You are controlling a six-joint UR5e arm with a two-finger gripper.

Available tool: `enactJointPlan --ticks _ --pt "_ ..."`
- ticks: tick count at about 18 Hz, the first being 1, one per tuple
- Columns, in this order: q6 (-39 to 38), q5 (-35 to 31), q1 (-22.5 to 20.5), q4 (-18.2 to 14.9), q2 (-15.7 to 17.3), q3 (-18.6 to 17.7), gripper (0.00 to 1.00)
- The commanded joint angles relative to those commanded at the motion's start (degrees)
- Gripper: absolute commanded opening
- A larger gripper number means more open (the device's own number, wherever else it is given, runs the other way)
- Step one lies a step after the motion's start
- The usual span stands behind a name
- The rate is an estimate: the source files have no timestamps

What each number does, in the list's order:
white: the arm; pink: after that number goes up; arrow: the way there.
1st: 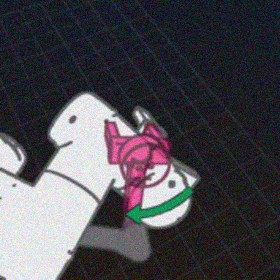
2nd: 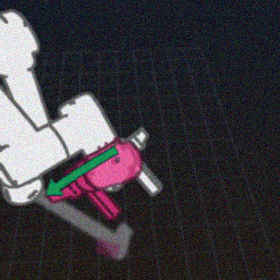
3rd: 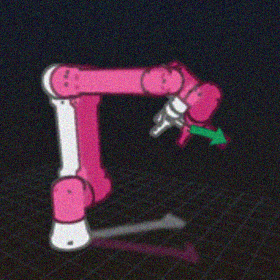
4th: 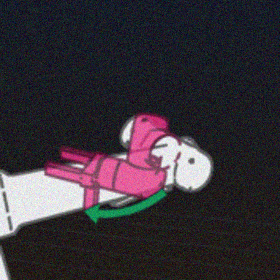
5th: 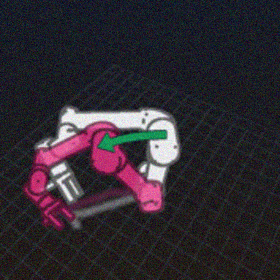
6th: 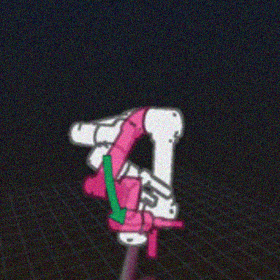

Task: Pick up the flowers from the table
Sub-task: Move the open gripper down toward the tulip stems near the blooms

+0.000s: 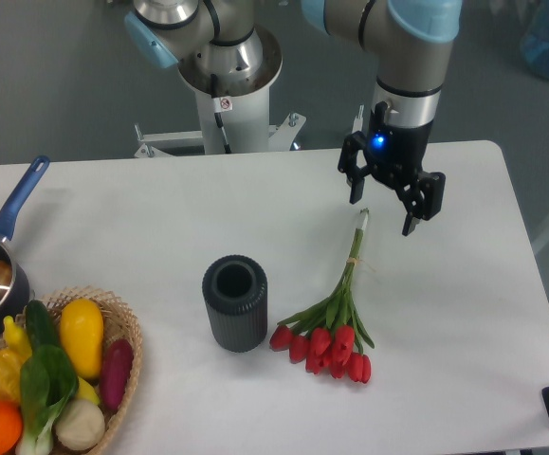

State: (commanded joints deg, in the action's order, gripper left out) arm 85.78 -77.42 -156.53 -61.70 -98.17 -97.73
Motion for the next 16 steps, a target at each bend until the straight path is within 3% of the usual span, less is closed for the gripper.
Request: enactJointPlan --ticks 3,16 --pt "1.3 -3.4 0.2 0.0 -2.4 0.1 1.00" --pt "-4.2 -3.5 1.8 -0.3 -9.5 -2.4 1.00"
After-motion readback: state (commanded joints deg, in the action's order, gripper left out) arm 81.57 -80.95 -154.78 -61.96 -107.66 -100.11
